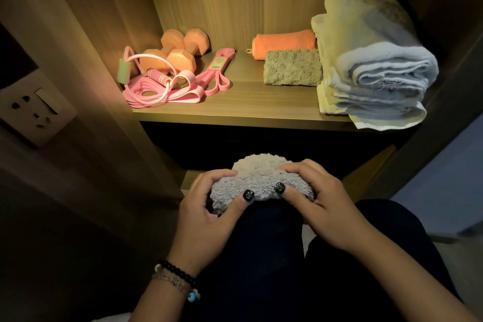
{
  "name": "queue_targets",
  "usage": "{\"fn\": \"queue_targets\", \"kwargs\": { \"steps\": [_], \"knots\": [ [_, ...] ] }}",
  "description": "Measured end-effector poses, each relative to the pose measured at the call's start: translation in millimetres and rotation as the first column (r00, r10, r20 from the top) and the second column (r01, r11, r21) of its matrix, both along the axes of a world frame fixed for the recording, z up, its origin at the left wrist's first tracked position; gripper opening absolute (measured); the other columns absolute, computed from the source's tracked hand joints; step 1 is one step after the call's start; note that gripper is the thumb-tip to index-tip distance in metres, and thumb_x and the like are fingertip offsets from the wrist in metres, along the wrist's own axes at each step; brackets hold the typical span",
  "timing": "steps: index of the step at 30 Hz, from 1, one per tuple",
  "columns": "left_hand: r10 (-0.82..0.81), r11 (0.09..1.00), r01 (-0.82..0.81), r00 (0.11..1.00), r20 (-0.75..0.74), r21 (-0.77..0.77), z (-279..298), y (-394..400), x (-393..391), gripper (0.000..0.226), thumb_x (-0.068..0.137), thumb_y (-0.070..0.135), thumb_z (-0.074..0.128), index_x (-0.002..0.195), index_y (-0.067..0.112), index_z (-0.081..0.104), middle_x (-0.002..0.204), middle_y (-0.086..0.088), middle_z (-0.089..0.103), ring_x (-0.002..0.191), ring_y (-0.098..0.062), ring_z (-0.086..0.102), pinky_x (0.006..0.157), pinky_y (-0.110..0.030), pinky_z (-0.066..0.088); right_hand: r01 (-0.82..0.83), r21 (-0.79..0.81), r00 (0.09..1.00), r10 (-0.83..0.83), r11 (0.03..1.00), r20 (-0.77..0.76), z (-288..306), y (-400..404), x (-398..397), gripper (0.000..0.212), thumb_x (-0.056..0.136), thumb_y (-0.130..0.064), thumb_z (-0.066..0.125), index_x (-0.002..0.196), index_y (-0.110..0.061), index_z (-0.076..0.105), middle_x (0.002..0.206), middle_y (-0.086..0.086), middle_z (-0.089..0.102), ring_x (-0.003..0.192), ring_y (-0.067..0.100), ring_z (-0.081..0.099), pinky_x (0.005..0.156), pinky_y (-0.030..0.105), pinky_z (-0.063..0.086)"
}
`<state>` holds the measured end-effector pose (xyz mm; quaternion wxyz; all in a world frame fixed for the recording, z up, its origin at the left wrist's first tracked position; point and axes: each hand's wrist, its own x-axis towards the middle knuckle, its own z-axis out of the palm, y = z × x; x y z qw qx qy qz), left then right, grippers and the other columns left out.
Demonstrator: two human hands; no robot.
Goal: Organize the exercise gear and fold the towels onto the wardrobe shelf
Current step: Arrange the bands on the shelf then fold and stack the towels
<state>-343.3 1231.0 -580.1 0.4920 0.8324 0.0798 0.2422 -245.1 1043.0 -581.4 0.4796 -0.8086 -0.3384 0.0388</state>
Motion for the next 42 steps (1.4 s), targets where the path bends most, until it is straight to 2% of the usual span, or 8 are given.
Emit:
{"fn": "queue_targets", "kwargs": {
  "steps": [8, 15, 20, 25, 31, 36, 39, 42],
  "knots": [
    [0.090, 0.970, -0.115, 0.988, -0.123, -0.214, 10.0, -7.9, 9.7, 0.040, 0.067, 0.055, 0.067, 0.082, 0.019, 0.074, 0.080, 0.006, 0.074, 0.076, -0.012, 0.070, 0.066, -0.029, 0.056, 0.144, 0.118, 0.967, -0.115, 0.982, -0.225, 4.7, 3.2, -9.0, 0.028, 0.086, -0.046, 0.056, 0.073, -0.021, 0.058, 0.066, 0.002, 0.057, 0.059, 0.011, 0.053, 0.055, 0.025, 0.038],
    [0.057, 0.975, -0.125, 0.940, -0.336, -0.184, 13.2, 5.0, 34.0, 0.102, 0.049, 0.088, 0.061, 0.082, -0.009, 0.062, 0.077, -0.028, 0.063, 0.057, -0.029, 0.055, 0.056, -0.033, 0.039, 0.465, -0.021, 0.819, -0.440, 0.885, -0.368, 0.9, 9.6, -7.6, 0.032, 0.082, -0.053, 0.062, 0.078, -0.022, 0.064, 0.091, -0.001, 0.060, 0.080, 0.010, 0.058, 0.064, 0.030, 0.041],
    [0.088, 0.975, -0.157, 0.923, -0.374, -0.159, 11.8, 3.2, 40.8, 0.085, 0.060, 0.078, 0.060, 0.086, -0.002, 0.060, 0.076, -0.016, 0.063, 0.067, -0.033, 0.058, 0.060, -0.039, 0.048, 0.423, -0.160, 0.728, -0.439, 0.892, -0.526, 6.4, 8.5, -0.3, 0.050, 0.081, -0.062, 0.057, 0.088, -0.013, 0.065, 0.089, 0.003, 0.066, 0.081, 0.017, 0.062, 0.065, 0.032, 0.042],
    [0.086, 0.948, -0.186, 0.932, -0.353, -0.259, 12.0, -1.9, 36.6, 0.025, 0.080, 0.045, 0.068, 0.087, 0.021, 0.069, 0.083, 0.005, 0.071, 0.079, -0.011, 0.067, 0.066, -0.028, 0.053, 0.432, -0.057, 0.701, -0.375, 0.900, -0.607, 14.9, 13.9, 2.9, 0.056, 0.078, -0.055, 0.064, 0.084, 0.001, 0.063, 0.076, 0.011, 0.060, 0.066, 0.014, 0.056, 0.058, 0.029, 0.039],
    [0.089, 0.918, -0.183, 0.960, -0.266, -0.352, 19.7, -7.5, 37.9, 0.028, 0.080, 0.042, 0.070, 0.082, 0.015, 0.070, 0.080, -0.003, 0.073, 0.079, -0.021, 0.070, 0.071, -0.044, 0.056, 0.512, 0.106, 0.749, -0.383, 0.853, -0.541, 26.7, 18.4, 4.4, 0.025, 0.079, -0.032, 0.073, 0.083, -0.008, 0.066, 0.077, 0.002, 0.066, 0.061, 0.001, 0.059, 0.052, 0.015, 0.044],
    [-0.029, 0.870, -0.050, 0.988, -0.151, -0.490, 45.7, -8.3, 54.6, 0.040, 0.072, 0.039, 0.076, 0.090, 0.006, 0.065, 0.078, -0.001, 0.066, 0.068, -0.008, 0.063, 0.057, -0.025, 0.051, 0.535, 0.229, 0.786, -0.379, 0.813, -0.489, 37.8, 15.5, 19.9, 0.015, 0.080, -0.016, 0.072, 0.085, -0.007, 0.061, 0.076, -0.003, 0.059, 0.058, -0.005, 0.053, 0.049, 0.011, 0.041],
    [-0.165, 0.842, 0.040, 0.968, -0.187, -0.538, 54.2, -3.8, 73.0, 0.060, 0.054, 0.046, 0.089, 0.098, 0.013, 0.066, 0.104, -0.010, 0.066, 0.096, -0.023, 0.066, 0.083, -0.041, 0.057, 0.528, 0.274, 0.833, -0.428, 0.804, -0.350, 47.1, 10.1, 38.2, 0.009, 0.082, -0.013, 0.070, 0.083, -0.017, 0.063, 0.086, -0.006, 0.062, 0.071, -0.008, 0.054, 0.059, 0.005, 0.040],
    [-0.193, 0.846, 0.060, 0.961, -0.199, -0.530, 57.3, 0.8, 97.3, 0.042, 0.062, 0.026, 0.090, 0.098, 0.019, 0.070, 0.108, -0.011, 0.068, 0.091, -0.024, 0.070, 0.081, -0.039, 0.059, 0.516, 0.280, 0.856, -0.473, 0.810, -0.209, 51.1, 11.4, 56.5, 0.013, 0.083, -0.013, 0.070, 0.079, -0.024, 0.064, 0.087, -0.008, 0.065, 0.080, 0.002, 0.055, 0.067, 0.007, 0.039]
  ]
}}
